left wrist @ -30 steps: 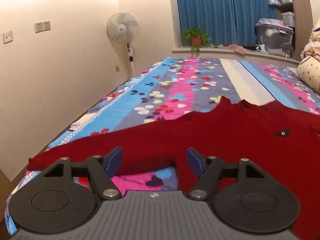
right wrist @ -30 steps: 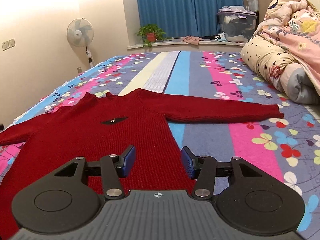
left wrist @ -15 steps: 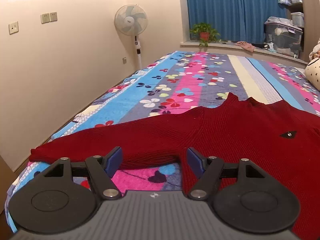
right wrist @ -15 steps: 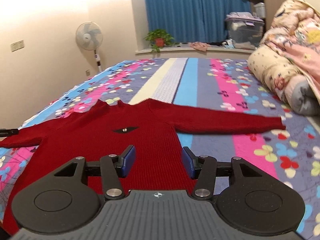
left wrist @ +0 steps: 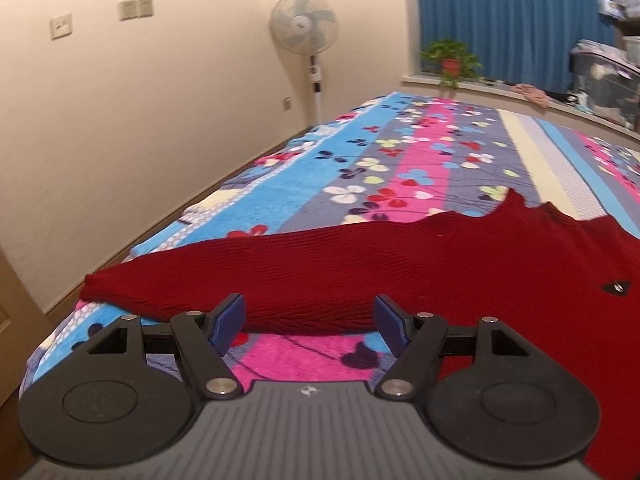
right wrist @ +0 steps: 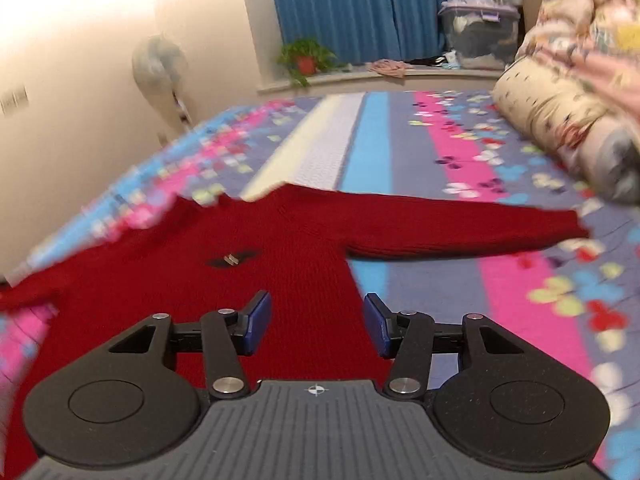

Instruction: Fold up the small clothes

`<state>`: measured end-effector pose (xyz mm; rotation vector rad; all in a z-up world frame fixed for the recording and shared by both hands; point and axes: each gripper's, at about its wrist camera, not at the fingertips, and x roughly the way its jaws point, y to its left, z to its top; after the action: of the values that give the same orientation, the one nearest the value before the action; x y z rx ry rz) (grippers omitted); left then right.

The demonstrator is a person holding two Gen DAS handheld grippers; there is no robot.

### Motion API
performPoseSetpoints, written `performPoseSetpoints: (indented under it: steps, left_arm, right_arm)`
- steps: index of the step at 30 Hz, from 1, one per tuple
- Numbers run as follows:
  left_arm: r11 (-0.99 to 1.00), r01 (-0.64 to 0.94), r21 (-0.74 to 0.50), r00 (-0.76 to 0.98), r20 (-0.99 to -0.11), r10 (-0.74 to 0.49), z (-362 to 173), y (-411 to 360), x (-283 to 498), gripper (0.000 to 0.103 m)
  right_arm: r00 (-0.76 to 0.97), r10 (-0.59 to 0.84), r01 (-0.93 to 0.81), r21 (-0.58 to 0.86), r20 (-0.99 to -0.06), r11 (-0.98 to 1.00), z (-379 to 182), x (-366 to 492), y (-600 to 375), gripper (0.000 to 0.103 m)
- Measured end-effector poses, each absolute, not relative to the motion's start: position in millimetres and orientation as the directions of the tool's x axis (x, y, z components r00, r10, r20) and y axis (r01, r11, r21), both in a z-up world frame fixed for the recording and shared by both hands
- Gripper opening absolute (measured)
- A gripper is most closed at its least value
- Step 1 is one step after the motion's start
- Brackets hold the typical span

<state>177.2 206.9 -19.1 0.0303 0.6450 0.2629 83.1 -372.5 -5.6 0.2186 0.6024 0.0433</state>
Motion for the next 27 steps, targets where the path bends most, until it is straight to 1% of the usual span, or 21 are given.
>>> performPoseSetpoints:
  steps: [3,7,14,27]
  left_arm:
    - [0.959,-0.264,0.102,0.756,-0.596,0.272,-18.1,216.5,181.7,0.076]
    - [0.952,-0.282,0.116,0.748,-0.595,0.294,-21.6,226.1,185.9,0.076]
    - [0.942,-0.320,0.105,0.721,-0.618,0.314,-31.9,245.3,196.5,0.076]
    - [0.933,-0.357,0.041,0.705,-0.644,0.298,-40.1,261.6,216.2,0.076]
  right_arm:
    - [0.815,0.088,0.013,0.169,-0.573,0.985,-9.6,92.6,-362.7,0.053]
    - [0.805,0.130,-0.017,0.197,-0.579,0.980,-11.5,103.7,-353.4,0.053]
    - [0.799,0.140,-0.065,0.149,-0.585,0.987,-14.3,114.6,-339.9,0.054]
    - [0.784,0.133,-0.059,0.140,-0.606,0.988,-24.2,129.6,-336.9,0.054]
